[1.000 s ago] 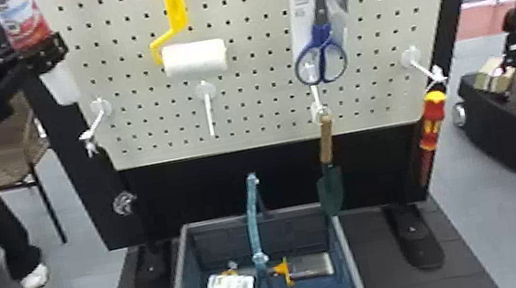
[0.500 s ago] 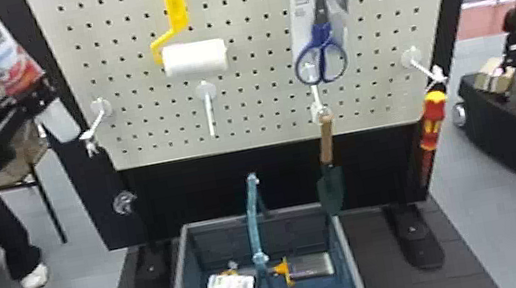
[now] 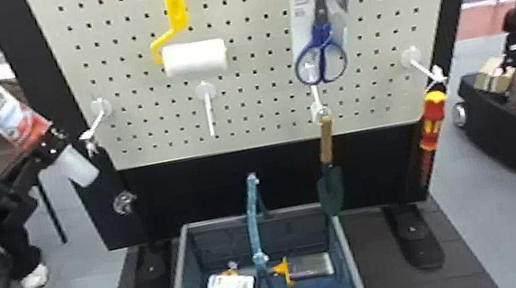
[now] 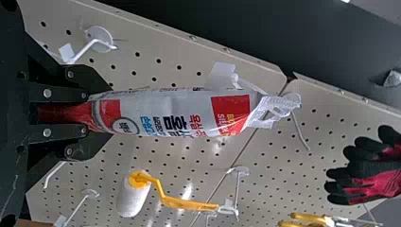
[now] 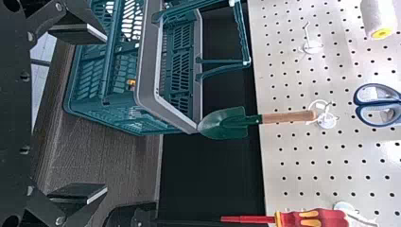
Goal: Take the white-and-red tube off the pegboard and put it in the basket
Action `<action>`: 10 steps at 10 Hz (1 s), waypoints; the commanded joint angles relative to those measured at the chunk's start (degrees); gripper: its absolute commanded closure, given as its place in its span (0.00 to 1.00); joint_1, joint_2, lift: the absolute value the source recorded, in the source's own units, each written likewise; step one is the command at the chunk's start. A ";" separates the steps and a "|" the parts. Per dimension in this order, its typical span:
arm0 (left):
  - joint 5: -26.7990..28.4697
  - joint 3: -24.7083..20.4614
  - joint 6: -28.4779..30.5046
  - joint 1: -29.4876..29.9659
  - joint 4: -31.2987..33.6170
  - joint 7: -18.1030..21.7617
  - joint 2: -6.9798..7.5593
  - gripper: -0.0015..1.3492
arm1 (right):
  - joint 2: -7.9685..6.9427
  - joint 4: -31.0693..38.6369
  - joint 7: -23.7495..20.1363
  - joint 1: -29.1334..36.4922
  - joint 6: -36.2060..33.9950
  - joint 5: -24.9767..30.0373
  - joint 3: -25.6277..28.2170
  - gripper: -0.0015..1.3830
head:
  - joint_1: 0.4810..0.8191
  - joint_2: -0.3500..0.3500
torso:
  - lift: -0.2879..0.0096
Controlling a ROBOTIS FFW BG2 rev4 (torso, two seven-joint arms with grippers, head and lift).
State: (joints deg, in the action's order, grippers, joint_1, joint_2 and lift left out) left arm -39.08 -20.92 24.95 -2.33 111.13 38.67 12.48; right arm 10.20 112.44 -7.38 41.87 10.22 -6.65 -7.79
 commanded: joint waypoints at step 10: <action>-7.15 9.93 -4.82 6.54 -14.44 -0.35 -7.82 0.90 | -1.50 -2.11 -1.84 -1.72 -0.02 0.76 -0.03 0.13 | 0.20 0.50 | 0.63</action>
State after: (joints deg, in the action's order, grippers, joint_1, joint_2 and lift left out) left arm -45.70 -12.27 20.29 4.31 98.03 38.30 4.75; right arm 8.89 110.61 -9.16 40.37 10.19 -5.91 -7.80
